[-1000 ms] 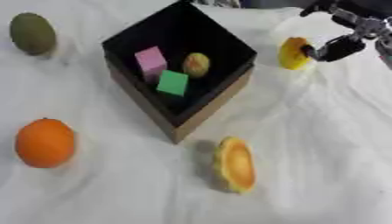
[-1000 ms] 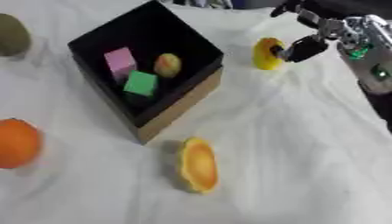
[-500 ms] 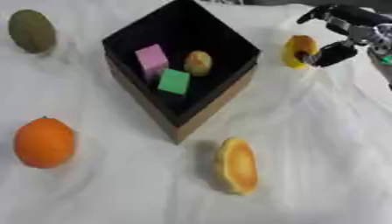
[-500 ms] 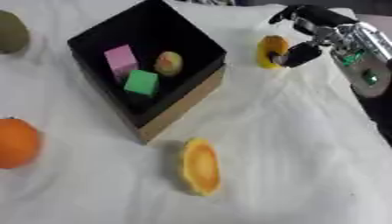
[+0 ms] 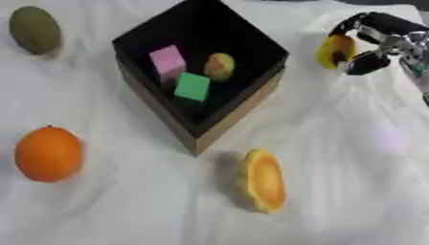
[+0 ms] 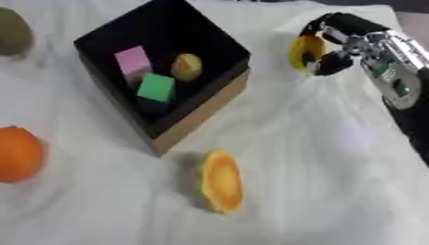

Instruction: Pick up objects on the table and place them in the box.

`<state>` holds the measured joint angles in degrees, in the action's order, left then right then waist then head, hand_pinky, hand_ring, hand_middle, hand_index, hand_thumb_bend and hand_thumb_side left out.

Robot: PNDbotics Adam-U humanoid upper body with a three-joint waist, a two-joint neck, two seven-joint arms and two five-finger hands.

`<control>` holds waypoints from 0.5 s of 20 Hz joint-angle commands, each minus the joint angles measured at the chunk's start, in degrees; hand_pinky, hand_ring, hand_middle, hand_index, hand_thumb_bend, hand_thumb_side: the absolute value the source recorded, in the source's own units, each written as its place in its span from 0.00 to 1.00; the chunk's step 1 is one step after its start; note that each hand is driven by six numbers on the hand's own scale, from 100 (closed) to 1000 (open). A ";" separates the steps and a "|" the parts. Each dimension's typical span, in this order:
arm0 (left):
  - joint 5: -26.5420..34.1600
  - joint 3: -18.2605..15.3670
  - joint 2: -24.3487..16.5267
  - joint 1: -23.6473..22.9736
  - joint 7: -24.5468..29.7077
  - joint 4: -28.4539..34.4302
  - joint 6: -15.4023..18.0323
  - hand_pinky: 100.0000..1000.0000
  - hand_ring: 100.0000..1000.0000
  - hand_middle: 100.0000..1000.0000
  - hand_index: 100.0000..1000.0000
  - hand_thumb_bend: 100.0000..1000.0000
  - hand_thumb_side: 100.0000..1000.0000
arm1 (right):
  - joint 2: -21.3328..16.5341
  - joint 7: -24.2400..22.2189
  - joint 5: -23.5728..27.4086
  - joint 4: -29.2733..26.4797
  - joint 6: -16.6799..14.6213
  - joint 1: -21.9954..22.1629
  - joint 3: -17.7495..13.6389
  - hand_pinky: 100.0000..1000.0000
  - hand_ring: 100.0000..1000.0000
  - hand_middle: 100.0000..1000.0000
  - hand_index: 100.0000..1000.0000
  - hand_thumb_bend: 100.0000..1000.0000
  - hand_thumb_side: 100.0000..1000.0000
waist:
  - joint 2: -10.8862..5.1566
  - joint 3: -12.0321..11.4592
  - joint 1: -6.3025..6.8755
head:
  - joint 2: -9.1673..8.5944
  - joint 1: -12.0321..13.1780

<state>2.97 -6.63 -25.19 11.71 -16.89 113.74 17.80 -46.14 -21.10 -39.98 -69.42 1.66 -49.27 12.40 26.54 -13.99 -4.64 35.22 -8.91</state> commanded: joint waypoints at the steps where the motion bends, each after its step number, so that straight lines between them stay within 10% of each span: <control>1: -0.29 -0.51 -0.87 0.46 0.00 0.85 0.18 0.85 0.73 0.71 0.79 0.00 0.45 | -1.14 1.42 0.36 -0.69 0.13 -0.65 -0.26 0.83 0.82 0.52 0.61 0.04 0.00 | -0.37 -0.03 -0.40 | -0.42 0.11; 10: -0.10 -0.52 -0.94 0.31 0.02 0.85 0.08 0.85 0.73 0.71 0.79 0.00 0.44 | -1.57 8.70 5.23 -4.54 0.74 -1.09 -0.31 0.79 0.74 0.41 0.48 0.00 0.00 | -1.44 0.48 -0.30 | 0.00 0.19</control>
<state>2.97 -6.63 -25.17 11.70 -16.89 113.74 17.80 -46.05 -13.50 -35.63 -72.42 2.22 -49.42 12.76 26.53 -13.58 -4.64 35.24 -8.73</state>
